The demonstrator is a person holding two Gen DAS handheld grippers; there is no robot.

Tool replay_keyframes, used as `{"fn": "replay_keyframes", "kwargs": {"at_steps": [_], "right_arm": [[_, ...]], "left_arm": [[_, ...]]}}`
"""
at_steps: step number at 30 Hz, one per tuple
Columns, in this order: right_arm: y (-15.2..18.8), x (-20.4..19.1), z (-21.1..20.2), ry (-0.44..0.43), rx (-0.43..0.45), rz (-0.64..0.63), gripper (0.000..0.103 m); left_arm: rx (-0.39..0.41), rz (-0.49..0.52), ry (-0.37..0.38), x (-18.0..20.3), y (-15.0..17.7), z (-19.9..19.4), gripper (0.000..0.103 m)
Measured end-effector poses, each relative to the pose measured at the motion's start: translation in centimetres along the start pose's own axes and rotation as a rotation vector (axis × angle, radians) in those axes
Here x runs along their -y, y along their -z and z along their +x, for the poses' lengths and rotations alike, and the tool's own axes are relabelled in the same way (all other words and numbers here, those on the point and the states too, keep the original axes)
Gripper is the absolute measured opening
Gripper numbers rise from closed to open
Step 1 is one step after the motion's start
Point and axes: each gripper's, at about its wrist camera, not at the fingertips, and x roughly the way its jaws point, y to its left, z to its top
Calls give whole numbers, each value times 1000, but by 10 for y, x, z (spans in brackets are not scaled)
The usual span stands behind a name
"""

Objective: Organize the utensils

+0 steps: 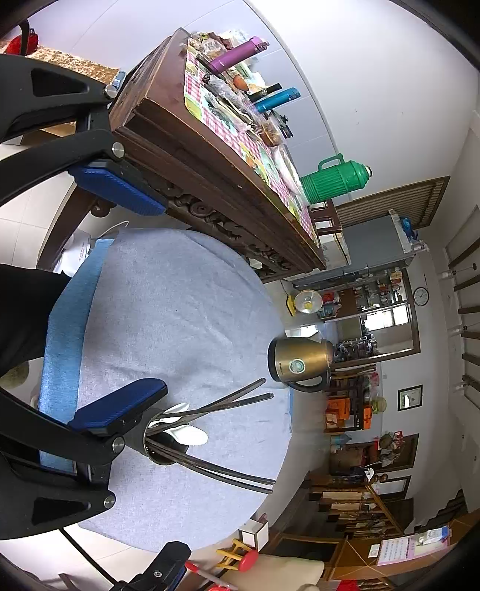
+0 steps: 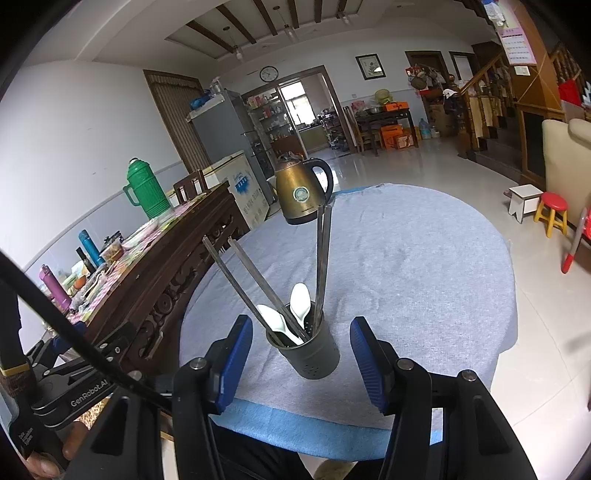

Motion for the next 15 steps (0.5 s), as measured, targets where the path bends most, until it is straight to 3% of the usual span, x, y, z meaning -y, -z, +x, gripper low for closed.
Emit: {"fn": "replay_keyframes", "kwargs": {"at_steps": [15], "right_arm": [[1,-1,2,-2,-5,-8,59]], "left_arm": [[7,9,23,0,2,-2,90]]}}
